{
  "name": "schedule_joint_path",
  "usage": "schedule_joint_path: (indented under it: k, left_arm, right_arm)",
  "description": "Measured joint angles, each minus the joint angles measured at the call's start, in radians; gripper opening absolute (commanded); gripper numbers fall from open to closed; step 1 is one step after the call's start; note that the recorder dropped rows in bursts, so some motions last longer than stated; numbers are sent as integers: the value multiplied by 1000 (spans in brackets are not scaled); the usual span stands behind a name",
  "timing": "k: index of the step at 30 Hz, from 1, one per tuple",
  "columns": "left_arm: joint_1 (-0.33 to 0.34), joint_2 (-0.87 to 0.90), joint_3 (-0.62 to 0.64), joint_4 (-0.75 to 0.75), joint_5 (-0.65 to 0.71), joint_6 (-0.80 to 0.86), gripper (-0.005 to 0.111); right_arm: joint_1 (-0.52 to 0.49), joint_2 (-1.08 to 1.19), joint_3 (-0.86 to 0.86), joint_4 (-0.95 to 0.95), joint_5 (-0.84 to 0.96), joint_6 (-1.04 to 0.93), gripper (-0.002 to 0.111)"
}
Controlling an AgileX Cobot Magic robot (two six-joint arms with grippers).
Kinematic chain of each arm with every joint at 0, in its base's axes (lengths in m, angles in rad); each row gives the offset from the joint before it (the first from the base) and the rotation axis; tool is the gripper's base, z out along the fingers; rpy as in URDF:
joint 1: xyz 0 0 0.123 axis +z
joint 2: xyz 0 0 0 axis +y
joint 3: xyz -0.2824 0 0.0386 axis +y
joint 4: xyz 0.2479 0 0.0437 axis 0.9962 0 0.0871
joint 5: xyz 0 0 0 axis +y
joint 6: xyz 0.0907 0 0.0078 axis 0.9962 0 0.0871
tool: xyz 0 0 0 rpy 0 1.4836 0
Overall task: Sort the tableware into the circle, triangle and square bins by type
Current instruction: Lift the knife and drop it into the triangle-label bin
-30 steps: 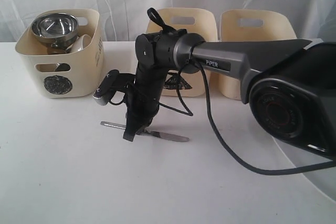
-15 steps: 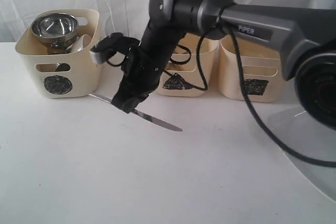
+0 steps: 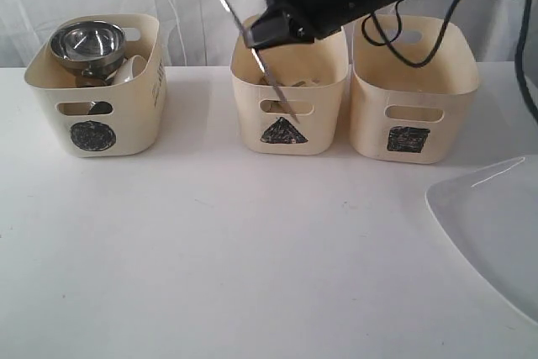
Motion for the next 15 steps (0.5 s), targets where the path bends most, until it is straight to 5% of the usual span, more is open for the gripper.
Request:
schedule_joint_path:
  k: [8, 15]
  left_arm:
    - [0, 0, 0, 0, 0, 0, 0]
    - [0, 0, 0, 0, 0, 0, 0]
  right_arm:
    - [-60, 4, 0, 322, -175, -212, 0]
    - [-51, 68, 0, 407, -414, -316, 0]
